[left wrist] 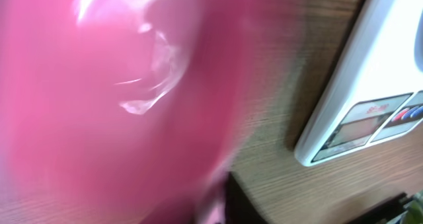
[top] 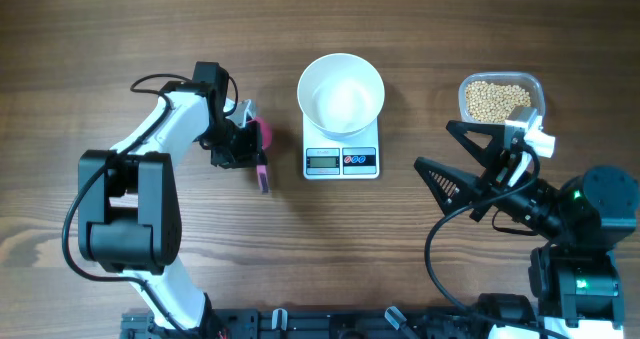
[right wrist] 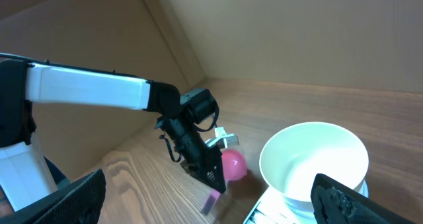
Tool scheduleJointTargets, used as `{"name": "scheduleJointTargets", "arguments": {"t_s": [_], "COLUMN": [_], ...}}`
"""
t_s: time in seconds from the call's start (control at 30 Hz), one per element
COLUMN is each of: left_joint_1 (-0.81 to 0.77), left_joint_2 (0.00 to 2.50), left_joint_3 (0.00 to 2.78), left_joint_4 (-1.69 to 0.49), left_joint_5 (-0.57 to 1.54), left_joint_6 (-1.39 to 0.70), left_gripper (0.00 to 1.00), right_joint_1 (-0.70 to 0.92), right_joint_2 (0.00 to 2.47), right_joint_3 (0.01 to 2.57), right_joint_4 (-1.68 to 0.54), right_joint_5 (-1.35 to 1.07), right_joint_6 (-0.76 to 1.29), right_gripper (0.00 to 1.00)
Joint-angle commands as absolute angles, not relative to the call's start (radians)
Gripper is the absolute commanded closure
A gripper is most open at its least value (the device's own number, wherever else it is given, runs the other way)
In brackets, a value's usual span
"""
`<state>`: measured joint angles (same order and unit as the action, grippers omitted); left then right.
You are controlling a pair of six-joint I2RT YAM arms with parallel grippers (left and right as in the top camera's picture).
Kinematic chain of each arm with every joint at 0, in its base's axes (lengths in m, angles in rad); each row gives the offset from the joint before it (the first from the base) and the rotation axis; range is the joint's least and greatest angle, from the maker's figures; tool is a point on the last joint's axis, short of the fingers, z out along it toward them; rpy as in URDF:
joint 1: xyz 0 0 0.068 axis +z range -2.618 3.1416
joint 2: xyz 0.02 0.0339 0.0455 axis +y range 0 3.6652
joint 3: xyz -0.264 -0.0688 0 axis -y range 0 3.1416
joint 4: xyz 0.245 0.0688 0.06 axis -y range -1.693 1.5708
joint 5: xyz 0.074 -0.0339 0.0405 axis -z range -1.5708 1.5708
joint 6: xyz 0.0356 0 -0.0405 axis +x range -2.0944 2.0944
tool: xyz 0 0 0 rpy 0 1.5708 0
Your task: Scoop item into bowl and weigh 150g on scale
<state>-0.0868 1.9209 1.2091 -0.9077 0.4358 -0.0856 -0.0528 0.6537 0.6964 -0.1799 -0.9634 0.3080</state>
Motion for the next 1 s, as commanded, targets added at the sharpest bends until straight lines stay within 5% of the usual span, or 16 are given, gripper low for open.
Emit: {"name": "scheduleJointTargets", "arguments": {"t_s": [0.0, 0.3, 0.67, 0.97], "left_joint_1": [-0.087, -0.087, 0.015, 0.099], "left_joint_2": [1.935, 1.931, 1.729, 1.449], "left_joint_3": [1.202, 1.203, 1.212, 1.212], "left_joint_4": [-0.908, -0.917, -0.943, -0.667], "left_joint_5": [0.449, 0.542, 0.805, 1.033], "left_joint_6": [-0.086, -0.128, -0.252, -0.635], "left_gripper": [0.96, 0.96, 0.96, 0.96], "right_joint_1": [-0.050, -0.050, -0.050, -0.050], "right_joint_2": [0.651, 0.651, 0.752, 0.819], "right_joint_3": [0.716, 0.732, 1.020, 1.022], "right_joint_4": [-0.180, -0.228, -0.806, -0.450], "right_joint_5": [-0.957, -0.888, -0.666, -0.874], "right_joint_6": [0.288, 0.291, 0.176, 0.602], "right_gripper": [0.00, 0.00, 0.00, 0.00]}}
